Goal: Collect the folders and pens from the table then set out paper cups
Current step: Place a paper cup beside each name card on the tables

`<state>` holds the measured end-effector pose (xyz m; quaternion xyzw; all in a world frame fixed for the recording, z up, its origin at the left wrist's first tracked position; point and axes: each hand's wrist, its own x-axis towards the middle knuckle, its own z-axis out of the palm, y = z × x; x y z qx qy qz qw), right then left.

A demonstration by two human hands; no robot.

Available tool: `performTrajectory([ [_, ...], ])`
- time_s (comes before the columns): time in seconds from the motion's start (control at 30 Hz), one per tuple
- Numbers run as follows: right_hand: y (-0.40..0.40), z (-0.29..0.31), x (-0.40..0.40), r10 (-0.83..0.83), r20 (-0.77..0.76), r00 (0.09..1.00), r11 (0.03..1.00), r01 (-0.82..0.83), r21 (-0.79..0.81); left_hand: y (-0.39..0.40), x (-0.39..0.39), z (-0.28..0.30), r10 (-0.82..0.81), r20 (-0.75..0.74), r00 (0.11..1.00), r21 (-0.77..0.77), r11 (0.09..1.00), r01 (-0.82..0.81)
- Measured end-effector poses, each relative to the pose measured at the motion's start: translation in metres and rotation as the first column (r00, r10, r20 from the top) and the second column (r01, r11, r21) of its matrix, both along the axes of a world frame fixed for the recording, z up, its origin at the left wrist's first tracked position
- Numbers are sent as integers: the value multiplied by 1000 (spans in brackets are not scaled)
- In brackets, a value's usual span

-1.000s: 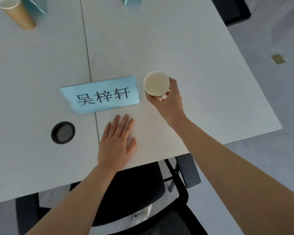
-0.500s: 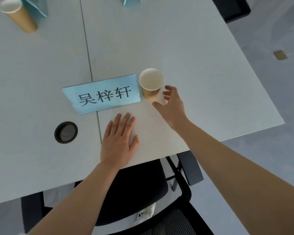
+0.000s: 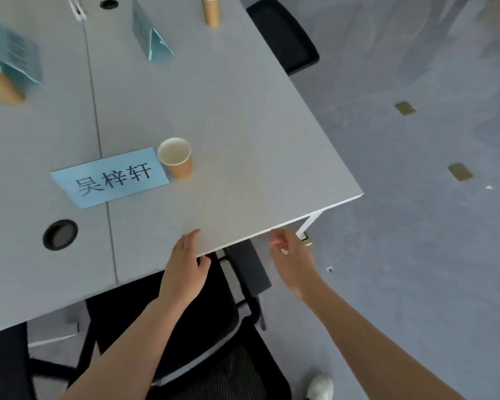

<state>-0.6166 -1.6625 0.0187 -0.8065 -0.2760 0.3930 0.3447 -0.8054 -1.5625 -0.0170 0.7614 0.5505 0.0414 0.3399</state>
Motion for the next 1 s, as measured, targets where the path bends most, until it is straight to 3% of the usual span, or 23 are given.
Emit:
performTrajectory([
  [0.27, -159, 35, 100, 1, 22, 1000, 1000, -2, 30, -132, 121, 47, -4, 164, 986, -69, 997, 15],
  [0.5, -238, 63, 183, -82, 49, 995, 996, 80, 30, -222, 232, 83, -22, 255, 967, -111, 992, 52],
  [0.77, -225, 81, 276, -68, 72, 995, 995, 62, 77, -227, 302, 88, 8, 263, 965, -85, 996, 15],
  [1.0, -138, 84, 362, 44, 98, 994, 995, -53, 84, -148, 375, 86, 102, 254, 962, -100, 992, -78],
])
